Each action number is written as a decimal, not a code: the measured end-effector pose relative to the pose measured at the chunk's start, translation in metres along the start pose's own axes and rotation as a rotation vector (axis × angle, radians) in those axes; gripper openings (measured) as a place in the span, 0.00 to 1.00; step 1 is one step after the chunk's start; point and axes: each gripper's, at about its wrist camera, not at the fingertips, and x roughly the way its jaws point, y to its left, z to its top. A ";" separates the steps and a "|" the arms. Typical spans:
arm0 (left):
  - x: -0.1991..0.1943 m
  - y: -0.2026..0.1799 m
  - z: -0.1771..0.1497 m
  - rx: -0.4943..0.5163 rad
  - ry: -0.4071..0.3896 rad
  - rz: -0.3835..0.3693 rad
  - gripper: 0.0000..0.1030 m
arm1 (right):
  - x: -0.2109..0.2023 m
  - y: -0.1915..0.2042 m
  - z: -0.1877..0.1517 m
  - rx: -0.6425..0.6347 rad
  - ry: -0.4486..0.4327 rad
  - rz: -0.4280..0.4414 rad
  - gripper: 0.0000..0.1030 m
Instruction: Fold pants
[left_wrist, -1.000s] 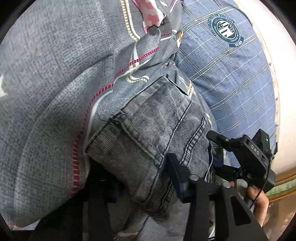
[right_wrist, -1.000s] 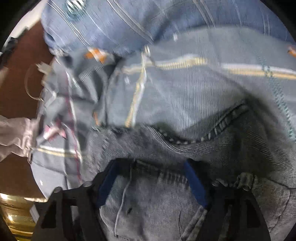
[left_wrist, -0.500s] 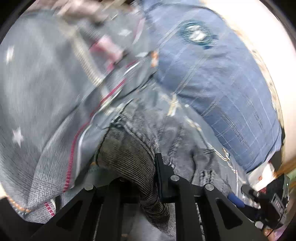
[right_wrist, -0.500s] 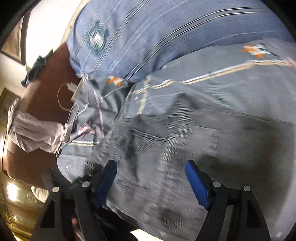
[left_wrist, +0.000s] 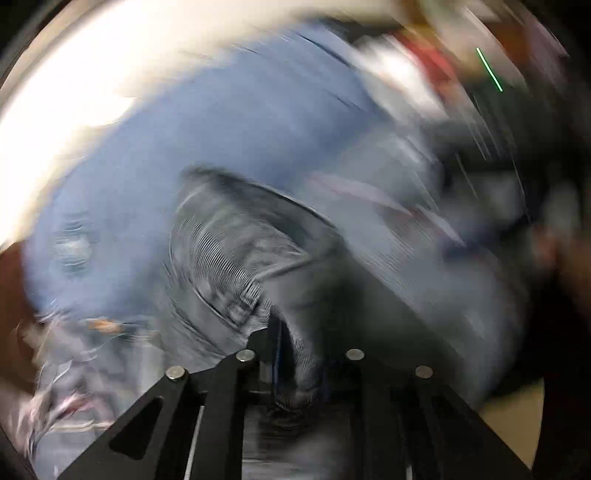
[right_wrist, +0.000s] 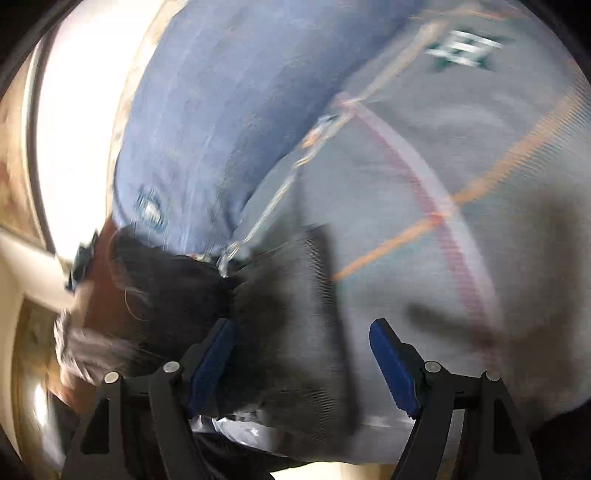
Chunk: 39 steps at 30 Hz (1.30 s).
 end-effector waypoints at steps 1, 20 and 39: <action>0.019 -0.014 -0.007 0.012 0.092 -0.068 0.21 | -0.007 -0.011 0.000 0.028 -0.008 -0.002 0.77; -0.021 0.187 -0.091 -0.836 0.070 -0.020 0.80 | 0.042 0.085 -0.029 -0.251 0.143 -0.148 0.77; 0.031 0.165 -0.113 -0.830 0.150 -0.082 0.94 | 0.063 0.152 -0.037 -0.488 0.240 -0.237 0.18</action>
